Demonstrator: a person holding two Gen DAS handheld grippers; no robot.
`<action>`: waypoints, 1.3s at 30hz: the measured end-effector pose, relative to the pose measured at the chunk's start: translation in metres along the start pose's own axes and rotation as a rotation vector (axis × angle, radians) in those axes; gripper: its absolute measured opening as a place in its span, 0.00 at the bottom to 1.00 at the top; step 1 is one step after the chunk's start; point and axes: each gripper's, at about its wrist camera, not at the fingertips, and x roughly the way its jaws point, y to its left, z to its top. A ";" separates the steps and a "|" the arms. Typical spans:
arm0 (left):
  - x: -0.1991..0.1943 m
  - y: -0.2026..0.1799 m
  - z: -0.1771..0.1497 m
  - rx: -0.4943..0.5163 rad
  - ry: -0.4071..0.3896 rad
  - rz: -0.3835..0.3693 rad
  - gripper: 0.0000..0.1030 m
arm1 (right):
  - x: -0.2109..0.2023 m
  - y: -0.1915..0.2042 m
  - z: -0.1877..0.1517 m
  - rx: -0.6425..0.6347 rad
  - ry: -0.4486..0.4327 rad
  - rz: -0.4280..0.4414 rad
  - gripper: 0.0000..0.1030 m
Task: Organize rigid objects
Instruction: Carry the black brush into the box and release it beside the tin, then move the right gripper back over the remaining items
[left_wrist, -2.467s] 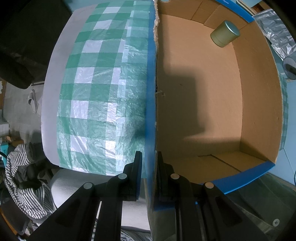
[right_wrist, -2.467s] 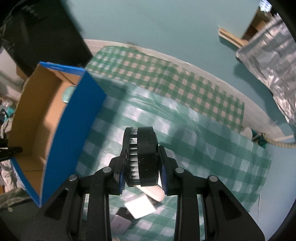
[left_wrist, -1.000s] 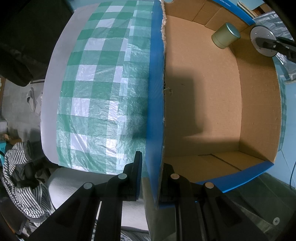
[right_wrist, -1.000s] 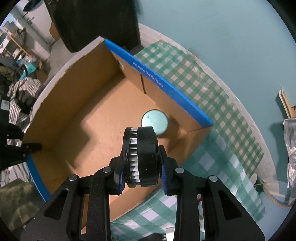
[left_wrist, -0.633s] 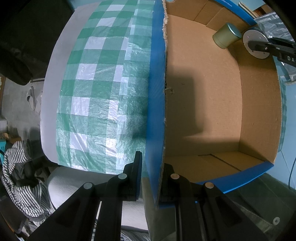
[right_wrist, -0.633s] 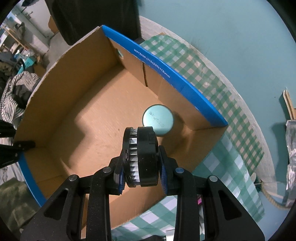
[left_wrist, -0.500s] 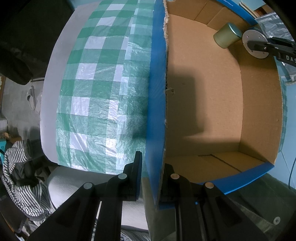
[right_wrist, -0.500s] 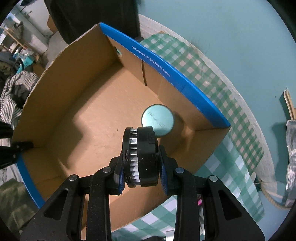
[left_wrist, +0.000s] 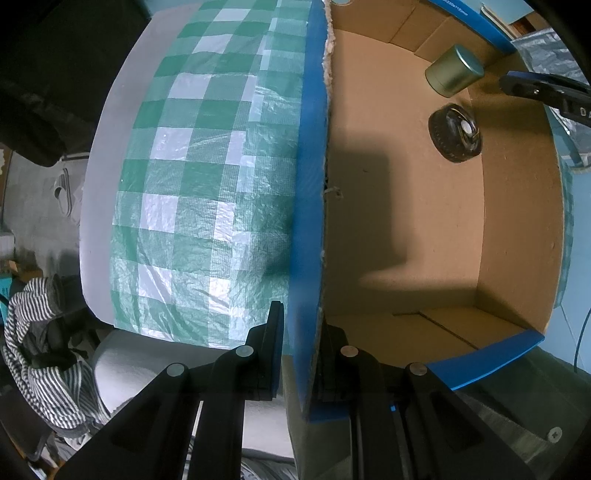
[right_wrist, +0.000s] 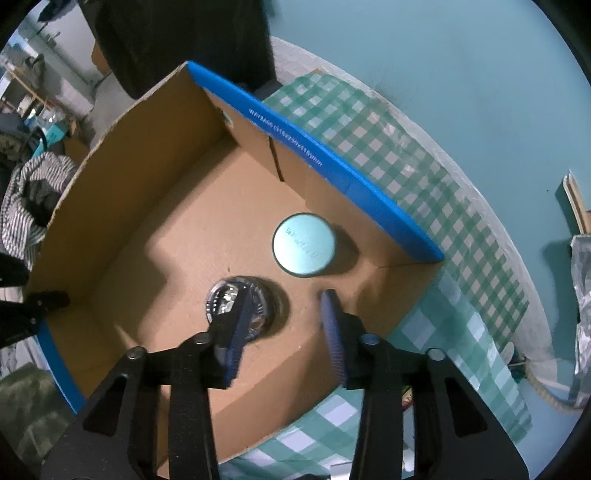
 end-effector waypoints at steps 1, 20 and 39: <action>0.000 0.000 0.001 0.001 0.001 -0.001 0.13 | -0.001 -0.001 0.000 0.006 -0.001 0.002 0.44; -0.007 -0.008 0.010 0.027 0.000 0.000 0.13 | -0.056 -0.020 -0.011 0.144 -0.075 0.007 0.62; -0.011 -0.001 0.004 0.023 -0.010 -0.006 0.13 | -0.101 -0.041 -0.050 0.315 -0.142 -0.039 0.69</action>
